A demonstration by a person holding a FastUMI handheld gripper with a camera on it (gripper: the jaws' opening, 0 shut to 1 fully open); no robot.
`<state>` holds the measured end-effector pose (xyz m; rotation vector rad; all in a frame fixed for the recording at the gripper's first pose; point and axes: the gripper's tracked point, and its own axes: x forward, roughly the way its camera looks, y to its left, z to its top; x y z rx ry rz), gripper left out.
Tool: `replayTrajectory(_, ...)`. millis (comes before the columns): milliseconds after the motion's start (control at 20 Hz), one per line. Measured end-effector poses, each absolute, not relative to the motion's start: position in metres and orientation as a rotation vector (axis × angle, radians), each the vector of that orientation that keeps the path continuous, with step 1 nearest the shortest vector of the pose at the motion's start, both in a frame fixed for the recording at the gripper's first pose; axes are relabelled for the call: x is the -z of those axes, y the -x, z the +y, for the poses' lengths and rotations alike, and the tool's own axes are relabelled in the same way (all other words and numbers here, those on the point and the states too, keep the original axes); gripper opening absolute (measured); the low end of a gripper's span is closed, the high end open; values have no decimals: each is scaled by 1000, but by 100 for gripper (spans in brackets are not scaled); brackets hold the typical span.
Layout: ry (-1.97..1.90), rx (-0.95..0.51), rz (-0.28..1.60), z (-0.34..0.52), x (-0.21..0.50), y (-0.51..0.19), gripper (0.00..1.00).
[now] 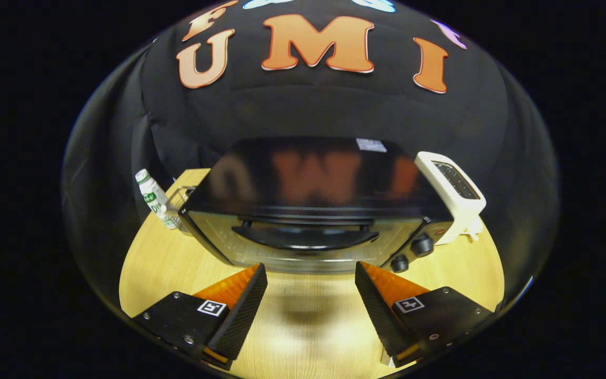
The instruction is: Open the toaster oven, put the food inside, and close the toaster oven door.
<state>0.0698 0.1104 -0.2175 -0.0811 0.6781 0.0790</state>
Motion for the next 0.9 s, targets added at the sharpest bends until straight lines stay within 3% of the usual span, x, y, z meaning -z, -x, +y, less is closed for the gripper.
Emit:
replayTrajectory(500, 50, -38, 298, 79, 13, -77, 100)
replayTrajectory(900, 67, -48, 190, 79, -37, -50, 99)
